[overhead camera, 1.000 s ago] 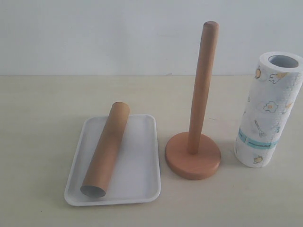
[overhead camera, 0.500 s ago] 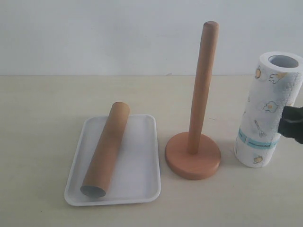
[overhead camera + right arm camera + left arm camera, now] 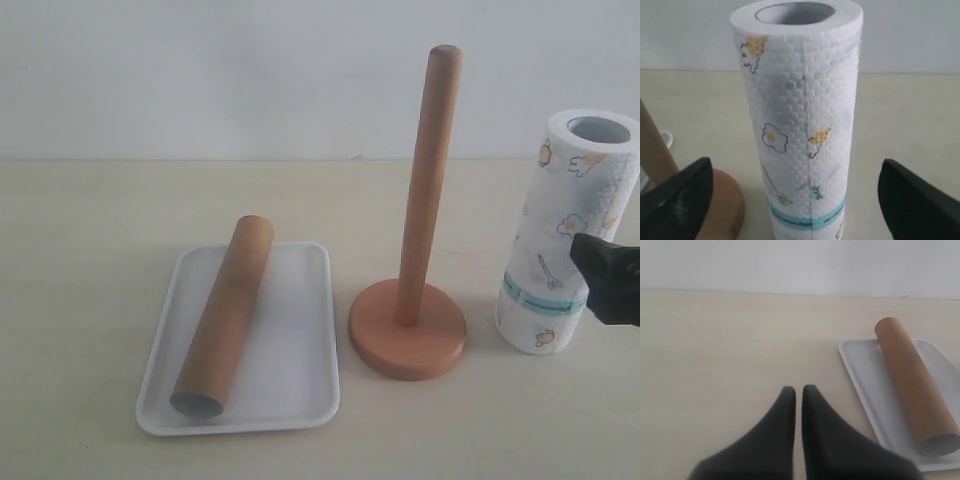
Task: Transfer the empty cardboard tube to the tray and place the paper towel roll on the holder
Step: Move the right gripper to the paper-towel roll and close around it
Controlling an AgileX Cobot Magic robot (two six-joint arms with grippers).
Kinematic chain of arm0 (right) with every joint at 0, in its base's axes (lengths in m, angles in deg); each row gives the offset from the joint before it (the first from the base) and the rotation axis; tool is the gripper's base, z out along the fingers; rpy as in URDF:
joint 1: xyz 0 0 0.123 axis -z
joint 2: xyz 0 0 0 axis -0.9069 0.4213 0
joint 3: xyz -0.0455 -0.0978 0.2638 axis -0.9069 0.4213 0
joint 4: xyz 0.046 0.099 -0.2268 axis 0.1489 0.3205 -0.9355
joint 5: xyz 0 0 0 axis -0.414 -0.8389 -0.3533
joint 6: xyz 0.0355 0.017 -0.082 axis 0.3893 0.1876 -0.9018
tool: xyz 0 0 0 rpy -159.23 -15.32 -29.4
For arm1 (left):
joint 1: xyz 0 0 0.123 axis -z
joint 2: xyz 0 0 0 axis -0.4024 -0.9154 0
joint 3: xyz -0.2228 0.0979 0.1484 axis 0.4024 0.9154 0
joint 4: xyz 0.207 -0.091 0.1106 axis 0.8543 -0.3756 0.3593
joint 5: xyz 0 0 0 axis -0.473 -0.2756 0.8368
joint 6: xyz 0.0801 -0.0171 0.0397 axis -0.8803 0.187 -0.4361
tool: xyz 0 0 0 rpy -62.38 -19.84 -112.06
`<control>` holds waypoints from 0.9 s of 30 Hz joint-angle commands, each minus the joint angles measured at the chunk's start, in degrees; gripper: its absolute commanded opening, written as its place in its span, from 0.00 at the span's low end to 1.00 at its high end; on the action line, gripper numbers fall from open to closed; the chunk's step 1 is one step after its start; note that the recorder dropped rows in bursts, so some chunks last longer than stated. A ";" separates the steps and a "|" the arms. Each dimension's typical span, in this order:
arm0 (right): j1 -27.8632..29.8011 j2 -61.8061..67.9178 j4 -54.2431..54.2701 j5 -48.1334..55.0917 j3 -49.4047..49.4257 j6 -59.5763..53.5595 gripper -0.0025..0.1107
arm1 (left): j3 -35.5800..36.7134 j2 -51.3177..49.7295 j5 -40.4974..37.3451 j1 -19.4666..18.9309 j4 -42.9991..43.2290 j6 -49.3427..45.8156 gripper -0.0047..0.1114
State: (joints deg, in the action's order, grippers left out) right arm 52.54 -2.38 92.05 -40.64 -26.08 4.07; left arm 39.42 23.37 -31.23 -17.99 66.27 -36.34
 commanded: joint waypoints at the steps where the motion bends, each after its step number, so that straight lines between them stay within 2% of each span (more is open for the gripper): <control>1: -0.02 3.63 -2.04 -3.01 0.35 0.82 0.76 | 0.23 0.22 0.17 -0.14 0.20 -0.18 0.08; 11: -0.02 13.36 -1.37 -12.97 0.35 -1.13 0.76 | 0.23 0.22 0.17 -0.14 0.20 -0.18 0.08; 22: -0.02 13.66 -1.37 -13.79 0.35 -1.99 0.76 | 0.23 0.22 0.17 -0.14 0.20 -0.18 0.08; 24: -0.02 13.66 -1.37 -14.04 0.35 -1.99 0.80 | 0.23 0.22 0.17 -0.14 0.20 -0.18 0.08; 26: -0.02 13.75 -0.93 -14.64 0.35 -1.99 0.92 | 0.23 0.22 0.17 -0.14 0.20 -0.18 0.08; 27: -0.02 13.75 -0.66 -14.64 0.35 -2.11 0.95 | 0.23 0.22 0.17 -0.14 0.20 -0.18 0.08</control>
State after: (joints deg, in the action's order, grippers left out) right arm 52.54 11.13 91.02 -54.34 -26.08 2.53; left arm 39.42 23.37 -31.23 -17.99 66.27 -36.34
